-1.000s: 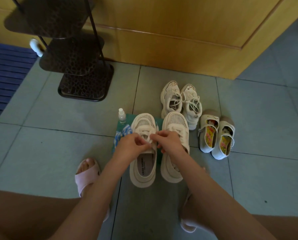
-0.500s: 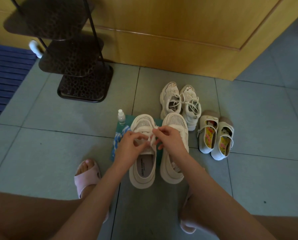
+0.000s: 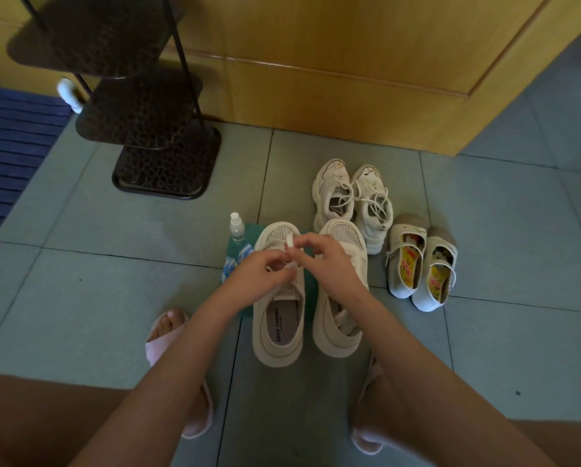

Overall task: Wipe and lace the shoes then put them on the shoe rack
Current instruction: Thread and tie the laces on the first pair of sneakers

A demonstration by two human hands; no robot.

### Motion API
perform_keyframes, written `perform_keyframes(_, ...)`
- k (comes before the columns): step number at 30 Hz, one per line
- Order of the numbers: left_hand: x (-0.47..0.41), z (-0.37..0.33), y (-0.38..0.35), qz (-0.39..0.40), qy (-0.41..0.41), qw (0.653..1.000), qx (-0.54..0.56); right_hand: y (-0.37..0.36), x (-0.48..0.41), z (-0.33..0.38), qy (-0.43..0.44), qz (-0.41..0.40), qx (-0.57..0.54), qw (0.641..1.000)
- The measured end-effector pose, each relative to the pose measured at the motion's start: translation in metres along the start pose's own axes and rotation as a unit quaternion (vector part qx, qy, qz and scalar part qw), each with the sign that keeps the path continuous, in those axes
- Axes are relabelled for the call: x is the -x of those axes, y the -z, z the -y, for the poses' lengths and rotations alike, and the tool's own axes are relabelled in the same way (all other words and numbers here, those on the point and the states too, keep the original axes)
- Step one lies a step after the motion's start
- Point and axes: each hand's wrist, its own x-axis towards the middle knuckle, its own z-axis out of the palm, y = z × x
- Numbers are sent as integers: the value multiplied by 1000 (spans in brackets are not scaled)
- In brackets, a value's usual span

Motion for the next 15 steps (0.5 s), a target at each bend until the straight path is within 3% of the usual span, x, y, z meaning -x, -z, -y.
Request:
perform_keyframes(8,3,1,4,-46,27,996,70,11,-2,-8,-14,17,171,985)
perform_keyframes(11,5,-2,5,-55,48,988,134,16,6,1,-1,32,163,986)
perform_keyframes(15,5,3,7,-33,109,973,201,19,13,8,-36,147,116,982)
